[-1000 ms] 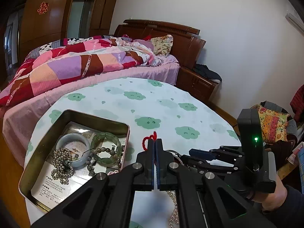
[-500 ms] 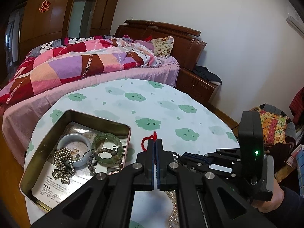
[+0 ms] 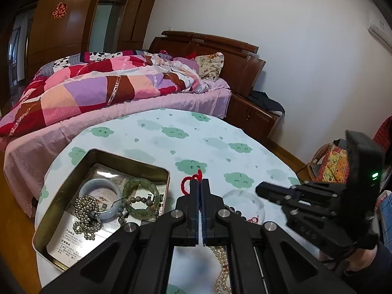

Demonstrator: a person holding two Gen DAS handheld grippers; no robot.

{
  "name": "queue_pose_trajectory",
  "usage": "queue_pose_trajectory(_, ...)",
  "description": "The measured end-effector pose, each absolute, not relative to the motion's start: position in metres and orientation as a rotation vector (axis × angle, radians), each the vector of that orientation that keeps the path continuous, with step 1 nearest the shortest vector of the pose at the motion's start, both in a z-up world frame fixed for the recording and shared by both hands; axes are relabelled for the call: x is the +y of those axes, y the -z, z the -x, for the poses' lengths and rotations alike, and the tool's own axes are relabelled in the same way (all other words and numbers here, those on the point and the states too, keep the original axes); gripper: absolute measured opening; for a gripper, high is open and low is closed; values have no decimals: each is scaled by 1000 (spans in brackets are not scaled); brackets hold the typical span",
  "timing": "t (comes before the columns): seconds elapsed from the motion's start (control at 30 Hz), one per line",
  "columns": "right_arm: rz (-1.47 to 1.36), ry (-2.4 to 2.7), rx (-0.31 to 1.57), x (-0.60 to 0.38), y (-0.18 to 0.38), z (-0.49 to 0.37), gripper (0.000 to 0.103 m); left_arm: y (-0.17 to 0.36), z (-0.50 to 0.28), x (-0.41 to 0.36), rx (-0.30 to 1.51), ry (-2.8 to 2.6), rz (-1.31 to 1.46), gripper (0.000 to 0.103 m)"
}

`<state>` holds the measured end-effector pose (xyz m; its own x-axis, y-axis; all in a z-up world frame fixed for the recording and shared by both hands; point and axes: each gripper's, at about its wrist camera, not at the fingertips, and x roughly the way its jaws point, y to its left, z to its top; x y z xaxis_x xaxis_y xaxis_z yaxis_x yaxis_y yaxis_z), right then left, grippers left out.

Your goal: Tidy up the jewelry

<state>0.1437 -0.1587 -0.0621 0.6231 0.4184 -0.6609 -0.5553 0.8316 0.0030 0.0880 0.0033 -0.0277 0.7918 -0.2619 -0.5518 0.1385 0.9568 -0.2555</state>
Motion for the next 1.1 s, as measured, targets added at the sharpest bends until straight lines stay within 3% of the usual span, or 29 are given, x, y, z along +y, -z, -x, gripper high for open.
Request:
queue_pose_trajectory(0.27, 227, -603, 683, -150, 47, -144, 2, 22, -85, 8, 606, 215, 214, 0)
queue_pose_trajectory(0.33, 269, -592, 734, -145, 61, -150, 10, 24, -86, 8, 612, 216, 217, 0)
queue_pose_trajectory(0.37, 292, -580, 751, -143, 71, -154, 27, 25, -86, 8, 614, 217, 216, 0)
queue_pose_trajectory(0.4, 304, -574, 762, -143, 78, -156, 35, 26, -87, 8, 617, 217, 216, 0)
queue_pose_trajectory(0.6, 340, -541, 871, -148, 118, -172, 31, 32, -89, 8, 631, 218, 218, 0)
queue_pose_trajectory(0.63, 332, -548, 879, -149, 121, -175, 13, 32, -89, 8, 633, 219, 219, 0)
queue_pose_trajectory(0.67, 318, -560, 882, -151, 120, -174, 8, 32, -89, 8, 634, 219, 219, 0)
queue_pose_trajectory(1.1, 284, -608, 676, -136, 44, -139, 8, 7, -75, 38, 564, 173, 237, 0)
